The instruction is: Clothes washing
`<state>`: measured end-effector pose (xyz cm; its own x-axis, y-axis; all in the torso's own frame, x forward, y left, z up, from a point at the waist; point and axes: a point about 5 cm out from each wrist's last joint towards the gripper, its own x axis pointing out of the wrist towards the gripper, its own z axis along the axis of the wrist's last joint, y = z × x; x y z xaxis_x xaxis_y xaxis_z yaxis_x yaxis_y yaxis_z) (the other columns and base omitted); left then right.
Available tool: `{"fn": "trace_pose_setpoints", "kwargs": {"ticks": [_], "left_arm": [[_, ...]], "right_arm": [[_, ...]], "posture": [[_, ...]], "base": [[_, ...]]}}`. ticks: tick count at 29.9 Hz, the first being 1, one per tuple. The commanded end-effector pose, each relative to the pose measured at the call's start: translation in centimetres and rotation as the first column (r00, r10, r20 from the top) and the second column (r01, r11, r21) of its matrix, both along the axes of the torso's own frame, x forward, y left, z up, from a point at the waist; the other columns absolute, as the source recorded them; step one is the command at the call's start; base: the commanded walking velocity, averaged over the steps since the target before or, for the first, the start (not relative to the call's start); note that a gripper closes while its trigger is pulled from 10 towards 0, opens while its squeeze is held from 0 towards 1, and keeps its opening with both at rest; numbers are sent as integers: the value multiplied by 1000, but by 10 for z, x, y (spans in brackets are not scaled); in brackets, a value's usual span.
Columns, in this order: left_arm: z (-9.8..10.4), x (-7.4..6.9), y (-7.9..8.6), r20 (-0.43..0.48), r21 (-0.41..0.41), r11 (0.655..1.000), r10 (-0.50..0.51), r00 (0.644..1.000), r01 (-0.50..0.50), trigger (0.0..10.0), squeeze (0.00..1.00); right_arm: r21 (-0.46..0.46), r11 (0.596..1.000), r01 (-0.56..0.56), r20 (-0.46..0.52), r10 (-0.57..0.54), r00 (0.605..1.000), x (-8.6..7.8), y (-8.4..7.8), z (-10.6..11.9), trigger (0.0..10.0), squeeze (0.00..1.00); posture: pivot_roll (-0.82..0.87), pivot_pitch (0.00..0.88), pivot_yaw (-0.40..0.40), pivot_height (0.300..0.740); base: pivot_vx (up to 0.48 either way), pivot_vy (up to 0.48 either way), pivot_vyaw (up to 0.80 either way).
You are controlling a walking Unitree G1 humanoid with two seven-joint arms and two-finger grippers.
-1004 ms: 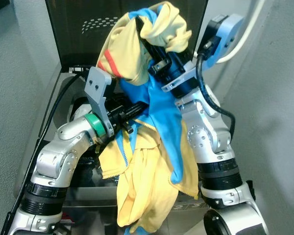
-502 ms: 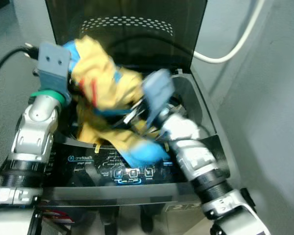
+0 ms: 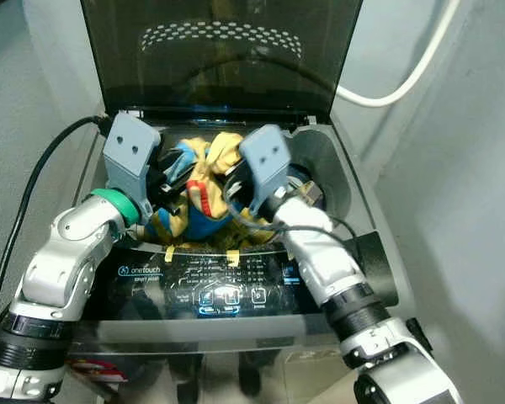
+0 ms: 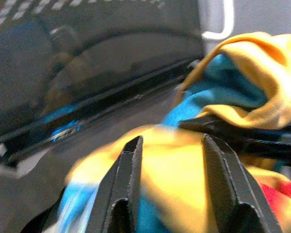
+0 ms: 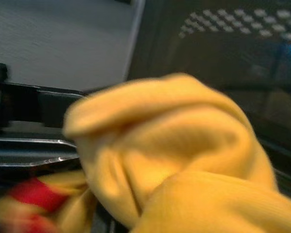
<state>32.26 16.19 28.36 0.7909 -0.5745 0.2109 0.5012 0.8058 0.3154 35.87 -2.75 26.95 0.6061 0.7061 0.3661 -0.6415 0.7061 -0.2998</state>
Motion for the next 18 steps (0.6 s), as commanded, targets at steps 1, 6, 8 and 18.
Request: {"fn": "trace_pose_setpoints", "kwargs": {"ticks": [1, 6, 8, 18], "left_arm": [[-4, -3, -3, -19, 5, 1000, -28, 999, 28, 10000, 1000], [-2, -15, 1, -33, 11, 998, -62, 998, 63, 10000, 1000], [-2, -16, 4, -37, 13, 998, -57, 998, 57, 10000, 1000], [1, -7, 19, -38, -13, 997, 76, 996, -77, 10000, 1000]], "right_arm": [[1, 999, -45, 16, 45, 999, -4, 1, 6, 10000, 1000], [-340, 878, -338, -60, 338, 939, -36, -23, -26, 10000, 0], [-379, 847, -371, -91, 366, 926, -41, -31, -33, 10000, 0], [-364, 908, -207, -102, 182, 978, -21, -70, -34, 10000, 0]], "posture": [[116, 83, -18, 740], [115, 78, -11, 740], [113, 80, -7, 740], [112, 87, 3, 740]], "base": [[0, 0, 0], [0, 0, 0], [0, 0, 0], [0, 0, 0]]}}
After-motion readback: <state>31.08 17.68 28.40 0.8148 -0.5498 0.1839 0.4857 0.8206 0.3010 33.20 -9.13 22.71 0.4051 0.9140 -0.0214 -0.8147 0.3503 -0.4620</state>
